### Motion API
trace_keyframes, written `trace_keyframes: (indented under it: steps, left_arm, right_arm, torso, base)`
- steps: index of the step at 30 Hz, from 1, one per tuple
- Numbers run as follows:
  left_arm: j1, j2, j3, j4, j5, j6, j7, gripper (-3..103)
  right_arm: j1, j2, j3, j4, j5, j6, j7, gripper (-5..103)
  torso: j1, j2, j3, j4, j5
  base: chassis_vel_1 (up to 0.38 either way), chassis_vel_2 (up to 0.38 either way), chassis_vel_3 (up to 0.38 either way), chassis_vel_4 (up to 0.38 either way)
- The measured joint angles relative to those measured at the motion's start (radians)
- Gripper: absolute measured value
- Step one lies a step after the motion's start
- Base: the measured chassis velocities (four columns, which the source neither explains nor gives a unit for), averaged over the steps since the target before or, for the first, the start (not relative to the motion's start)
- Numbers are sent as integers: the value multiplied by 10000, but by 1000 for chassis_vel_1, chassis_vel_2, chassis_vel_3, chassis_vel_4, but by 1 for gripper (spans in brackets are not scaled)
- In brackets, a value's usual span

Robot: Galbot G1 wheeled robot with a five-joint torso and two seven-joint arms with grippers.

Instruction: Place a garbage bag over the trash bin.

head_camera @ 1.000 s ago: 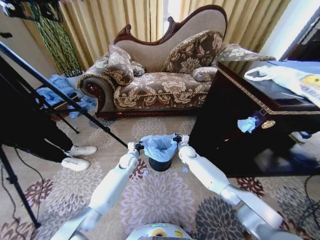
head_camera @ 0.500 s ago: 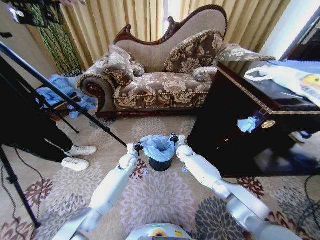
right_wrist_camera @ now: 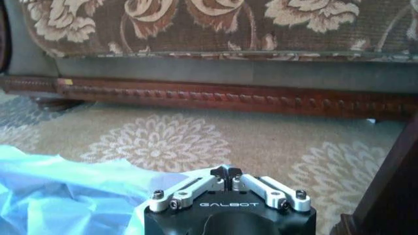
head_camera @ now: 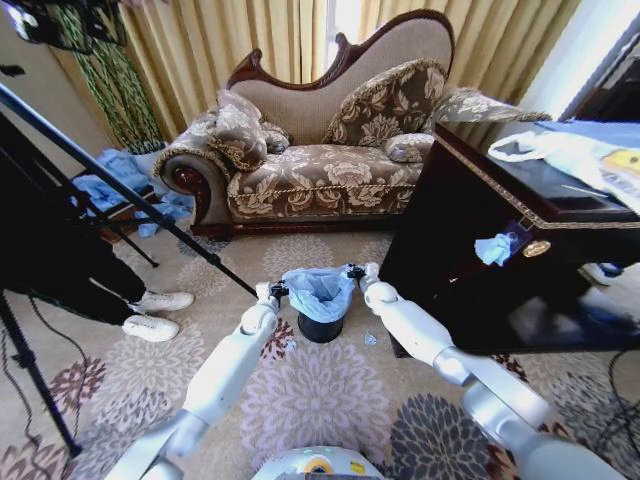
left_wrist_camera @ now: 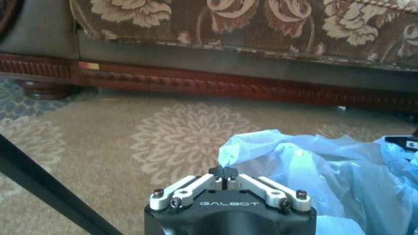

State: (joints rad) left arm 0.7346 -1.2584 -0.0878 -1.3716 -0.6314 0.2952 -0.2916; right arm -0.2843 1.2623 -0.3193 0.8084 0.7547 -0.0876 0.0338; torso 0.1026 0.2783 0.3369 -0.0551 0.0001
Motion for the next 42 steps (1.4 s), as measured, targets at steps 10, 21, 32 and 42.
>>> trace_keyframes:
  steps: [10,21,32,42]
  left_arm:
    - [142,6,-22,-14,27,-10,95,0]
    - [149,-90,-63,481,123,-42,186,0]
    - [144,-261,59,696,192,-162,504,0]
    - [241,-337,82,865,222,-220,875,0]
  right_arm:
    - [77,-142,43,-831,-950,701,-1699,0]
    - [-39,99,482,-1977,-2255,1937,-2904,0]
    - [-601,116,990,-2110,-2873,2189,-2930,0]
    - [-1021,64,1284,-2012,-3317,2236,-2563,0]
  torso:
    - [0,0,0,0,0]
    - [0,0,0,2,-2]
    - [0,0,0,1,0]
    - [0,0,0,1,-1]
  base:
    - [0,0,0,0]
    - [0,0,0,0]
    - [0,0,0,0]
    - [0,0,0,0]
